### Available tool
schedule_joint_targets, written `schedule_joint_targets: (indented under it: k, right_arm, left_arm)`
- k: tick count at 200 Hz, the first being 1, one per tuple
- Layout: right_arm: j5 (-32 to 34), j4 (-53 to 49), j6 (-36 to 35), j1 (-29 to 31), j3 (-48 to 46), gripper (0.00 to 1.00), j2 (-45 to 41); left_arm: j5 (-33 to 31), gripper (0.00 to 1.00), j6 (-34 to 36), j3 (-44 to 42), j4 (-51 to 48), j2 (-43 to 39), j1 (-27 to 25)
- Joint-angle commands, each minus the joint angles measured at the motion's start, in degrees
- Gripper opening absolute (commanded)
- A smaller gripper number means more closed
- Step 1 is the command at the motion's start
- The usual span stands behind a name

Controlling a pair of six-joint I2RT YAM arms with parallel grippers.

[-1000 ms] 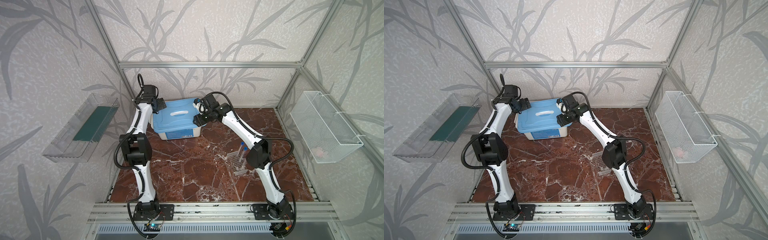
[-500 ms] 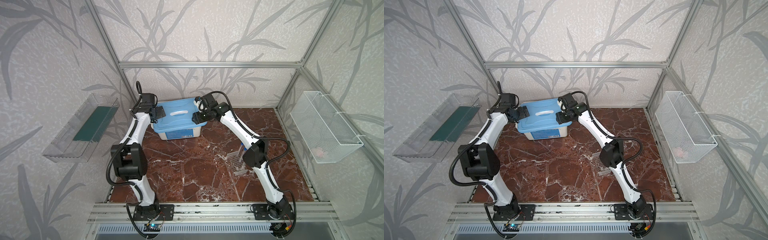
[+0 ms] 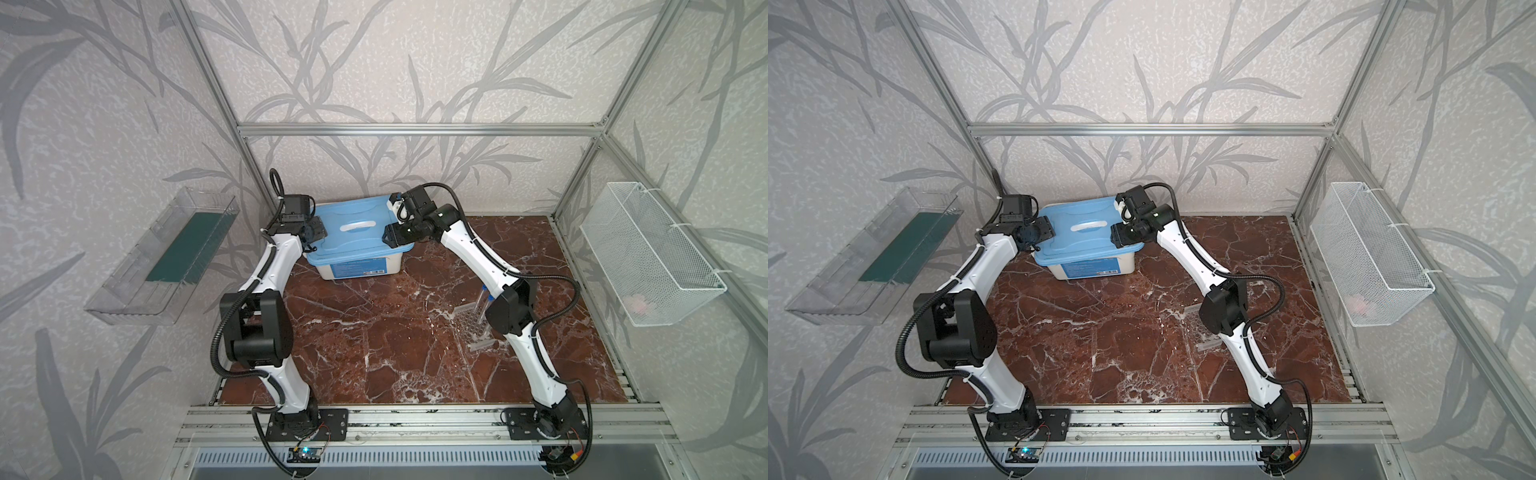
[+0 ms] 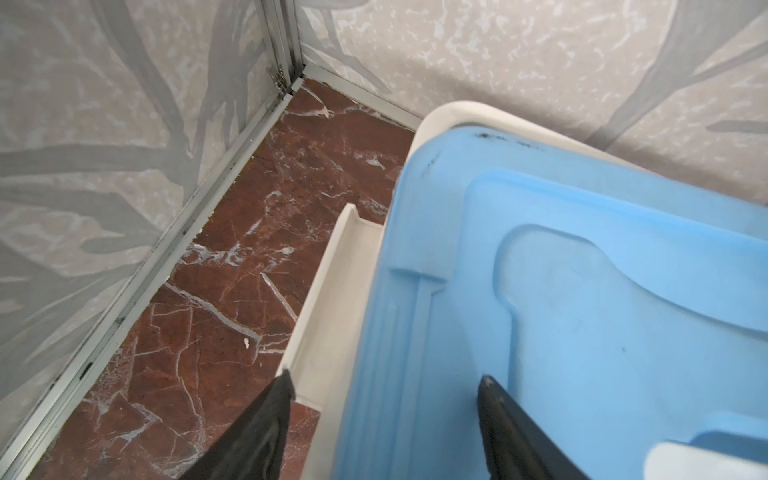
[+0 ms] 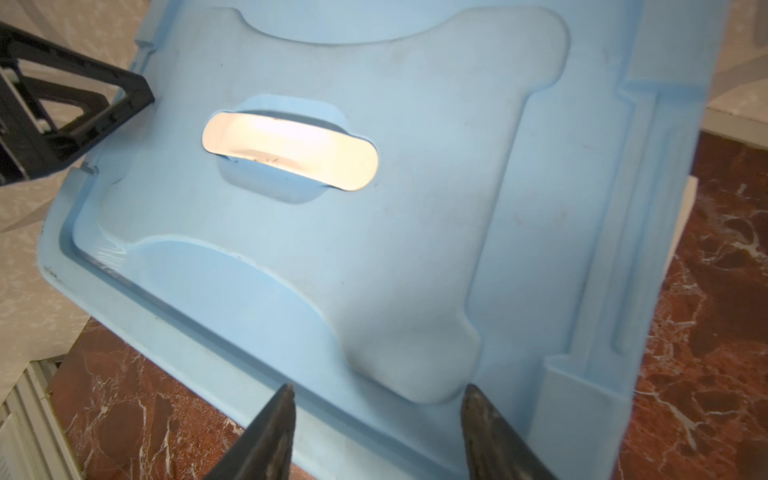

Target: Organize the chemistry lab equipment

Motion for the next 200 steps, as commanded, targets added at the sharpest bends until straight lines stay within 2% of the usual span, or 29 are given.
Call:
schedule_joint_targets:
  k: [1, 6, 17, 44, 94, 136, 148, 165, 200]
  right_arm:
    - [-2.09, -1.18, 0.71, -0.58, -0.65, 0.62, -2.99]
    - [-1.86, -1.18, 0.61, -0.82, -0.87, 0.62, -3.49]
    - [-1.38, -1.09, 0.49, -1.39, -1.57, 0.62, -4.62]
    - [-1.16, 0.91, 0.77, -3.27, -6.43, 0.62, -8.38]
    - [-2.47, 13.62, 2.58, -5.8, -23.25, 0.62, -17.33]
    - [-7.08, 16.08, 5.48, -7.0, -25.49, 0.63, -15.72]
    - [-9.44, 15.97, 6.11, -6.91, -24.67, 0.63, -14.71]
    - [-11.37, 17.41, 7.06, -6.65, -24.64, 0.62, -13.52]
    - [-10.03, 13.67, 7.16, -6.56, -20.78, 0.58, -8.91]
  left_arm:
    - [-4.7, 0.63, 0.4, 2.5, -5.36, 3.68, 0.46]
    - [-5.08, 0.58, 0.3, 3.28, -5.93, 4.22, 0.43]
    - [-5.76, 0.54, 0.32, 4.24, -6.36, 5.11, 0.45]
    - [-6.16, 0.51, 0.32, 6.1, -6.27, 7.45, 0.68]
    - [-8.27, 0.41, 0.62, 12.73, -8.04, 11.29, 1.15]
    - [-8.17, 0.44, 2.02, 17.17, -8.46, 13.89, 1.11]
    - [-7.64, 0.47, 2.34, 17.44, -8.15, 14.32, 1.12]
    - [-5.28, 0.58, 2.25, 17.25, -7.8, 14.64, 1.13]
    - [1.03, 0.59, 0.66, 14.01, -4.44, 14.25, 1.05]
